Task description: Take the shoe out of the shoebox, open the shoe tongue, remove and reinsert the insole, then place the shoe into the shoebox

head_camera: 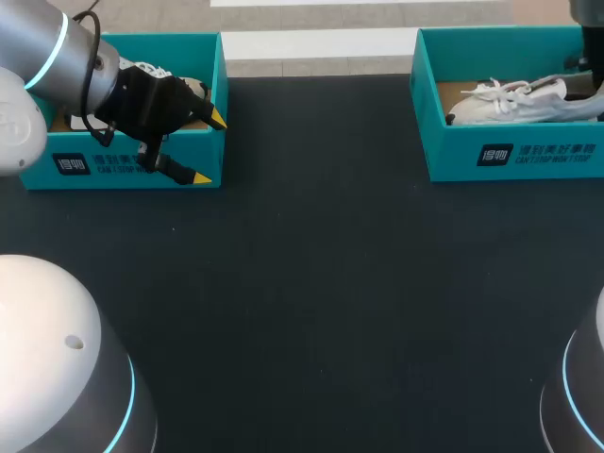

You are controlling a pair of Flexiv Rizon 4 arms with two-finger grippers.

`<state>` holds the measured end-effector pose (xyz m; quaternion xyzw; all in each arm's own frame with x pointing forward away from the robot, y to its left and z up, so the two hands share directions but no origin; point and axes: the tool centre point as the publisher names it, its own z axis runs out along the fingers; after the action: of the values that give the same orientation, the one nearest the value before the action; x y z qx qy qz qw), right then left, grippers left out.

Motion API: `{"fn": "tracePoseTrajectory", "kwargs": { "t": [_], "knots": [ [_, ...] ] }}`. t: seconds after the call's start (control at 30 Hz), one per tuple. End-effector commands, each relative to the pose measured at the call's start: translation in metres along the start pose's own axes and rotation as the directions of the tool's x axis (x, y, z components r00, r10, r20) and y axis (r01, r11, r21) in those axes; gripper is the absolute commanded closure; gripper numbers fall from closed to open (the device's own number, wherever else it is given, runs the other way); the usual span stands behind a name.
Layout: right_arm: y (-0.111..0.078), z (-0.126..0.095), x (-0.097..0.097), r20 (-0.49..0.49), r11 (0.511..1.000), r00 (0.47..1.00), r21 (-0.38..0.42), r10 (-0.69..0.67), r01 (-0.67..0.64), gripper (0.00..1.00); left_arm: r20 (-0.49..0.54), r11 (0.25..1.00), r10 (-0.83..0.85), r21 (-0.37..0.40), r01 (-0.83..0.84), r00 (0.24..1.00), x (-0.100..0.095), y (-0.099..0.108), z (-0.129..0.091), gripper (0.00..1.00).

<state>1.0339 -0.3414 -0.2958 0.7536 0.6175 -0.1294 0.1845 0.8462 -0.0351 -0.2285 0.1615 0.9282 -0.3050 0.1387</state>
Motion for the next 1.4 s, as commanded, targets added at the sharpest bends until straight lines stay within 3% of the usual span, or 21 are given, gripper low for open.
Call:
{"fn": "tracePoseTrajectory", "kwargs": {
  "t": [0.03, 0.43, 0.87, 1.27, 1.4],
  "knots": [
    [-0.003, 0.007, 0.001, 0.005, 1.0, 1.0, -0.002, -0.008, 0.008, 1.0, 0.0, 1.0, 0.0, -0.002, 0.0, 1.0, 0.001, 0.0, -0.001, 0.0],
    [-0.014, 0.033, 0.006, 0.006, 0.999, 1.0, 0.051, 0.015, -0.016, 1.0, 0.0, 1.0, 0.0, -0.002, 0.0, 1.0, 0.001, 0.0, -0.001, 0.0],
    [-0.017, 0.047, 0.021, -0.002, 0.998, 1.0, 0.068, -0.016, 0.016, 1.0, 0.0, 1.0, 0.0, -0.002, 0.0, 1.0, 0.001, 0.0, -0.001, 0.0],
    [-0.018, 0.059, 0.02, -0.005, 0.997, 1.0, 0.073, -0.015, 0.016, 1.0, 0.0, 1.0, 0.0, -0.002, 0.0, 1.0, 0.001, 0.0, -0.001, 0.0],
    [-0.018, 0.062, 0.018, -0.004, 0.997, 1.0, 0.071, -0.01, 0.011, 0.84, 0.0, 1.0, 0.0, -0.002, 0.0, 1.0, 0.001, 0.0, -0.001, 0.0]
  ]
}}
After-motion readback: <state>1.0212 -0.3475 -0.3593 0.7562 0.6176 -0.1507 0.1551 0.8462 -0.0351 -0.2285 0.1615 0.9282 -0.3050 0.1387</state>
